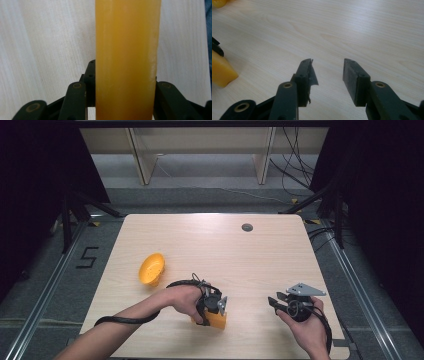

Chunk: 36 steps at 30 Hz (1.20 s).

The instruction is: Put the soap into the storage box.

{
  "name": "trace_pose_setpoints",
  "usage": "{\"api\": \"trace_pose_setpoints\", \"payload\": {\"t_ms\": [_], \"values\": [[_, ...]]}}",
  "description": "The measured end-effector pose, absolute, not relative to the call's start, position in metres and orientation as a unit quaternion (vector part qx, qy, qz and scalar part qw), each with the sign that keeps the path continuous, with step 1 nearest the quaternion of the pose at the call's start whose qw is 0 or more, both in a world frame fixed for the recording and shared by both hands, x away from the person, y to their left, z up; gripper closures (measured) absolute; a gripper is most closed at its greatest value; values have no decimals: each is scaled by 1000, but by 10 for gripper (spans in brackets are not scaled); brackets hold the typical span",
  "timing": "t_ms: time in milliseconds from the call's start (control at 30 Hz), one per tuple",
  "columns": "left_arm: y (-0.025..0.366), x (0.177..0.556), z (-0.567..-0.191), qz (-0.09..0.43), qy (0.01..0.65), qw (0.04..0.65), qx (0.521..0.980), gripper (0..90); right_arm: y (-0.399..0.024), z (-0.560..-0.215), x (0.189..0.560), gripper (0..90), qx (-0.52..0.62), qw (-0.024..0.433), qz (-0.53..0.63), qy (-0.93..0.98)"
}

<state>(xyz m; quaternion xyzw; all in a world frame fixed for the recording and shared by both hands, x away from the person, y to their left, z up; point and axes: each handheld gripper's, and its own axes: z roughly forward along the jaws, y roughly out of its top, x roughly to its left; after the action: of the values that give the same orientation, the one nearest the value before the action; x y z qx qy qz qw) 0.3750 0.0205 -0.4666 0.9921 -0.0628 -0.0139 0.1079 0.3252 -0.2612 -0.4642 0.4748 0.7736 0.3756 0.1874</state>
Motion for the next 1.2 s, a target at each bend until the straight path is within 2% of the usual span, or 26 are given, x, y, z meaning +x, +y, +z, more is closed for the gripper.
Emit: {"api": "trace_pose_setpoints", "payload": {"t_ms": [67,167,233,333,367,433,533,600,800,867,1067,1200], "values": [[21,377,-464,-10,-54,100,993,602,-261,-464,325,594,475,187,375,774],[24,378,-458,-21,42,120,992,602,-261,-464,325,593,481,184,375,771],[25,379,-456,-16,63,128,990,602,-260,-463,325,593,483,183,375,770],[30,379,-451,-39,203,159,966,602,-261,-464,325,593,475,189,375,774],[36,380,-448,-72,315,185,928,602,-261,-464,325,592,480,184,375,771],[37,379,-446,-72,326,173,927,602,-260,-464,325,592,481,182,375,771],[40,374,-445,-36,337,131,932,603,-257,-464,323,591,496,174,377,763],[41,372,-445,-60,372,111,920,603,-258,-464,324,590,491,178,378,765],[45,373,-440,-53,398,100,911,603,-259,-463,323,590,491,176,375,766],[50,376,-436,-49,410,101,905,603,-262,-464,325,590,472,192,375,774],[60,380,-429,-41,426,108,897,603,-260,-464,325,590,482,178,381,769],[70,385,-420,-38,440,111,890,603,-260,-463,324,590,483,187,374,770]]}}
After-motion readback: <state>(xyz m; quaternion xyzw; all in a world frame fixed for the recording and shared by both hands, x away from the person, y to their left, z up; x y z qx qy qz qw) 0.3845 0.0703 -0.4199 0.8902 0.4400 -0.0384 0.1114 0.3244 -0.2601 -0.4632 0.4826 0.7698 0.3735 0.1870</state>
